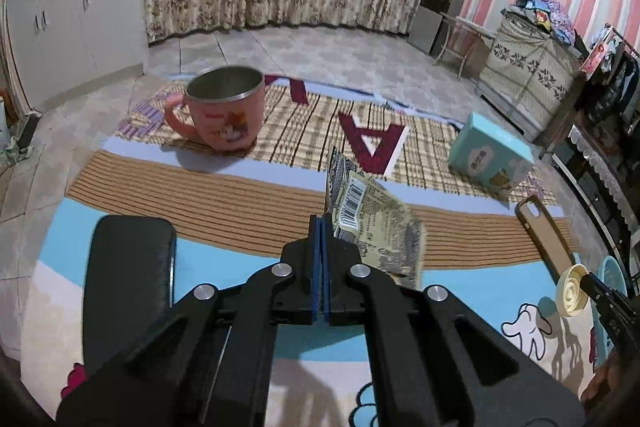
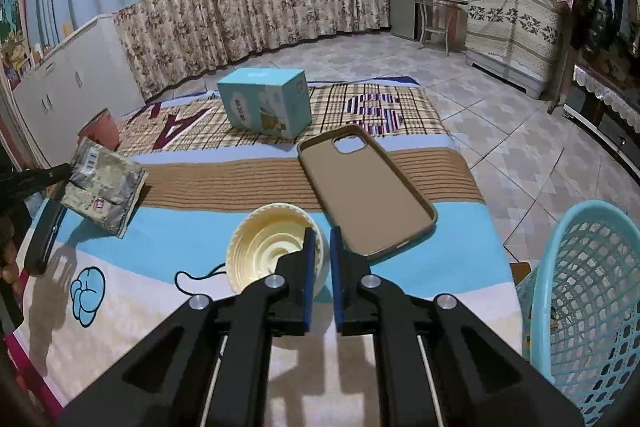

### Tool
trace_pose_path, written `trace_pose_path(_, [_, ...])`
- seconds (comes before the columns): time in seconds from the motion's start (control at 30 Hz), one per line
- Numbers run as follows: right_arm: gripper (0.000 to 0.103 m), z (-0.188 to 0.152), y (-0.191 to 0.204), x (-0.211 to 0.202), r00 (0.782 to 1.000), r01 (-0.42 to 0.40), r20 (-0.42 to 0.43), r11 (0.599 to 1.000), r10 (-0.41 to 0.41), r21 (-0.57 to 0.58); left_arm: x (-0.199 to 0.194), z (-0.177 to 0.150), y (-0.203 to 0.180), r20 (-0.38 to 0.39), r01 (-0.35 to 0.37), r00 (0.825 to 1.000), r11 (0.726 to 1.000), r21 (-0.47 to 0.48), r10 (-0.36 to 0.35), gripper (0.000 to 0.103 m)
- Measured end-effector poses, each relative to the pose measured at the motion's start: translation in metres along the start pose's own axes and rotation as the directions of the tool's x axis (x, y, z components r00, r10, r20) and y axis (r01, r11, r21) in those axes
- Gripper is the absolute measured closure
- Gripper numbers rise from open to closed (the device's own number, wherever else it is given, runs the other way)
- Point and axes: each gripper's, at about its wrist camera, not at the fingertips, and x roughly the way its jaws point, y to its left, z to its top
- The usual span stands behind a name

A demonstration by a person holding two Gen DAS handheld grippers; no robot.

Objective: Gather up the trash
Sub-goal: 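Carry the paper packet and cream lid over the blue basket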

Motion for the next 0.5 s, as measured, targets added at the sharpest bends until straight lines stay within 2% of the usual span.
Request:
trace_pose_path(0.3, [0.095, 0.007, -0.002, -0.015, 0.998, -0.044, 0.046, 0.999, 0.043, 0.023, -0.031, 0.003, -0.027, 0.068, -0.003, 0.998, 0.999, 0.040, 0.000, 0.103])
trace_pose_path(0.5, [0.095, 0.009, -0.002, -0.025, 0.997, -0.038, 0.073, 0.999, 0.036, 0.019, -0.048, 0.002, -0.045, 0.105, -0.003, 0.994, 0.997, 0.073, -0.005, 0.103])
